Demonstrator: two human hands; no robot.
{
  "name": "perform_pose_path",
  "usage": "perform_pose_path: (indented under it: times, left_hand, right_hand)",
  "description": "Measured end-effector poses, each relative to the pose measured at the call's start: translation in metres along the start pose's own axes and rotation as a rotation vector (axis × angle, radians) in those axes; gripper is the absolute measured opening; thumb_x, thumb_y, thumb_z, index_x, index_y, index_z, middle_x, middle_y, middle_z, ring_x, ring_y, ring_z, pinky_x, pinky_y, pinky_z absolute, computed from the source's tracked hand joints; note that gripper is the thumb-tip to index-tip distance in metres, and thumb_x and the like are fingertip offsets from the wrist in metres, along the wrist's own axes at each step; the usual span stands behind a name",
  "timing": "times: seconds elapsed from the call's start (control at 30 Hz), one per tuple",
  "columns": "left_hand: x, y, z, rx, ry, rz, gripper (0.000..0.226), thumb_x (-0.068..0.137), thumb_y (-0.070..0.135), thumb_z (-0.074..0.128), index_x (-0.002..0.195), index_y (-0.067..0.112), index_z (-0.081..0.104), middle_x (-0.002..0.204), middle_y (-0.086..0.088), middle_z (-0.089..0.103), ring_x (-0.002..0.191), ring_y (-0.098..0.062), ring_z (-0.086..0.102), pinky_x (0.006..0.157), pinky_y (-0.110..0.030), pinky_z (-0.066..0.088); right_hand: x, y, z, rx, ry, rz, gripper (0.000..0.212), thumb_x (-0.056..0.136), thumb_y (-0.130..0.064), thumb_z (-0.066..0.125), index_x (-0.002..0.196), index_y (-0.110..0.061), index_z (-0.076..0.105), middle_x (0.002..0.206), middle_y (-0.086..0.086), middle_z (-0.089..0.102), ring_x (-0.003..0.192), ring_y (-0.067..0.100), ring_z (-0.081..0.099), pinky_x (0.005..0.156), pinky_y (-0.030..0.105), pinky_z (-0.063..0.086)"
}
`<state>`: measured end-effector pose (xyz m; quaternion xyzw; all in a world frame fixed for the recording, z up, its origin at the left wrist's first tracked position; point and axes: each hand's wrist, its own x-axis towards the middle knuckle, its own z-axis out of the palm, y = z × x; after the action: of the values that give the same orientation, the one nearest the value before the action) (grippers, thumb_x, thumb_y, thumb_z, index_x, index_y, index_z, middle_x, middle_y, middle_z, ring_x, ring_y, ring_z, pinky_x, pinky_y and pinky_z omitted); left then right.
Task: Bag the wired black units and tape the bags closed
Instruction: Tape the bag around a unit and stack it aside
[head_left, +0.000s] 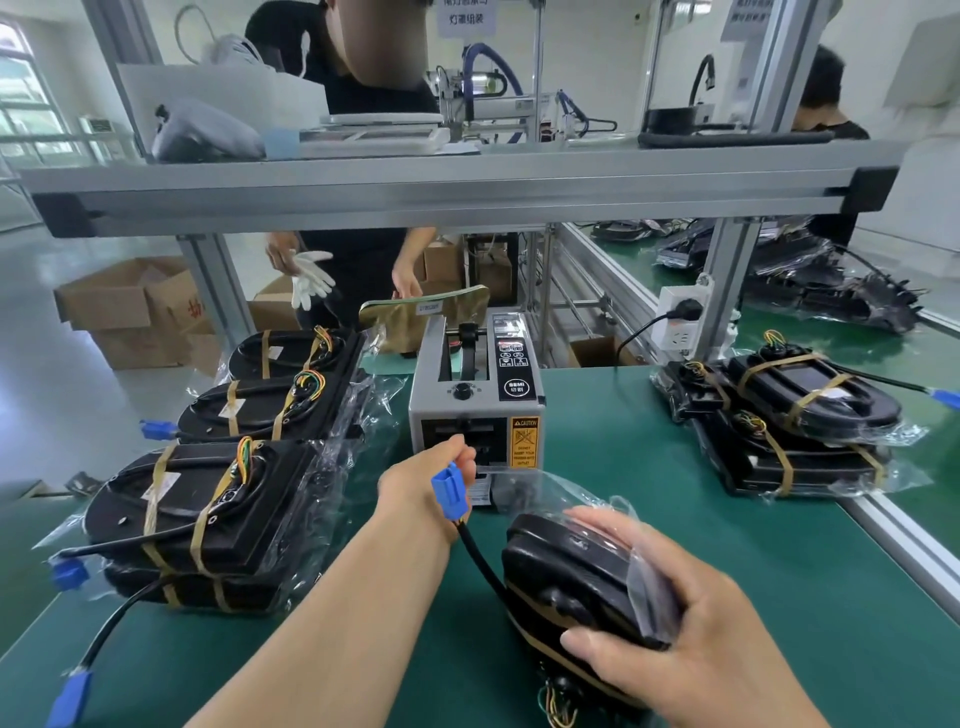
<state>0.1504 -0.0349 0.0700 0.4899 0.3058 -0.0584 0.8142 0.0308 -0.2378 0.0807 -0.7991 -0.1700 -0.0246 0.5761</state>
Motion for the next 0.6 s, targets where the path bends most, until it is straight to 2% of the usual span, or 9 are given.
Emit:
perform_pose_path:
  times: [0.1, 0.17, 0.23, 0.27, 0.37, 0.47, 0.53, 0.6]
  left_hand:
    - [0.003, -0.003, 0.009, -0.072, 0.040, 0.009, 0.018, 0.093, 0.019, 0.067, 0.079, 0.010, 0.061, 0.047, 0.004, 0.062, 0.034, -0.004, 0.054, 0.037, -0.016, 0.039]
    - [0.004, -0.004, 0.015, -0.146, 0.081, 0.021, 0.019, 0.092, 0.014, 0.066, 0.074, 0.011, 0.057, 0.040, 0.004, 0.058, 0.029, -0.005, 0.050, 0.033, -0.012, 0.035]
    - [0.003, -0.005, 0.017, -0.182, 0.118, 0.059, 0.023, 0.088, 0.009, 0.063, 0.069, 0.012, 0.051, 0.038, 0.005, 0.054, 0.027, -0.006, 0.044, 0.033, -0.011, 0.032]
    - [0.000, -0.006, 0.016, -0.190, 0.124, 0.089, 0.025, 0.086, 0.008, 0.062, 0.067, 0.013, 0.048, 0.038, 0.005, 0.052, 0.027, -0.006, 0.041, 0.033, -0.011, 0.029]
    - [-0.016, -0.007, 0.006, -0.160, 0.090, 0.225, 0.027, 0.084, 0.006, 0.064, 0.063, 0.015, 0.049, 0.048, 0.004, 0.048, 0.035, -0.007, 0.039, 0.036, -0.017, 0.028]
    - [-0.049, 0.000, -0.013, -0.086, 0.060, 0.439, 0.033, 0.084, 0.007, 0.068, 0.054, 0.017, 0.058, 0.053, 0.004, 0.051, 0.043, -0.007, 0.042, 0.045, -0.020, 0.036]
    - [-0.079, 0.003, -0.027, 0.002, -0.026, 0.576, 0.031, 0.083, 0.013, 0.070, 0.053, 0.019, 0.064, 0.057, 0.004, 0.054, 0.046, -0.007, 0.043, 0.046, -0.016, 0.038]
    - [-0.111, 0.001, -0.035, 0.115, -0.179, 0.609, 0.016, 0.069, 0.026, 0.076, 0.057, 0.020, 0.067, 0.060, 0.003, 0.053, 0.050, -0.009, 0.041, 0.049, -0.016, 0.038]
  right_hand:
    - [-0.001, -0.002, 0.000, 0.008, 0.016, 0.002, 0.070, 0.058, -0.002, 0.091, 0.113, -0.040, 0.069, 0.095, -0.023, 0.075, 0.087, -0.007, 0.069, 0.071, -0.001, 0.044]
    - [-0.002, -0.002, 0.001, -0.003, 0.016, -0.003, 0.070, 0.059, -0.001, 0.091, 0.114, -0.037, 0.069, 0.078, -0.028, 0.072, 0.078, -0.012, 0.067, 0.068, -0.002, 0.042]
    - [-0.002, -0.001, 0.002, -0.020, 0.020, -0.004, 0.069, 0.060, 0.000, 0.090, 0.114, -0.036, 0.069, 0.056, -0.031, 0.061, 0.064, -0.015, 0.062, 0.064, -0.004, 0.039]
    - [-0.002, 0.000, 0.002, -0.017, 0.018, -0.006, 0.069, 0.060, 0.000, 0.090, 0.114, -0.037, 0.068, 0.056, -0.031, 0.061, 0.064, -0.015, 0.062, 0.064, -0.004, 0.039]
    - [-0.002, 0.002, 0.002, 0.022, 0.013, -0.010, 0.070, 0.059, -0.005, 0.091, 0.113, -0.044, 0.069, 0.068, -0.028, 0.068, 0.078, -0.010, 0.068, 0.066, -0.002, 0.043]
    - [0.000, 0.005, 0.004, 0.053, 0.045, -0.029, 0.068, 0.054, -0.011, 0.090, 0.110, -0.045, 0.069, 0.069, -0.029, 0.068, 0.073, -0.010, 0.066, 0.067, -0.002, 0.042]
    - [0.002, 0.008, 0.008, 0.079, 0.058, -0.031, 0.068, 0.056, -0.006, 0.090, 0.110, -0.042, 0.069, 0.080, -0.027, 0.072, 0.079, -0.008, 0.068, 0.070, -0.001, 0.044]
    - [0.004, 0.011, 0.013, 0.110, 0.073, -0.028, 0.068, 0.059, 0.000, 0.090, 0.112, -0.039, 0.070, 0.098, -0.021, 0.074, 0.090, -0.004, 0.070, 0.075, 0.003, 0.046]
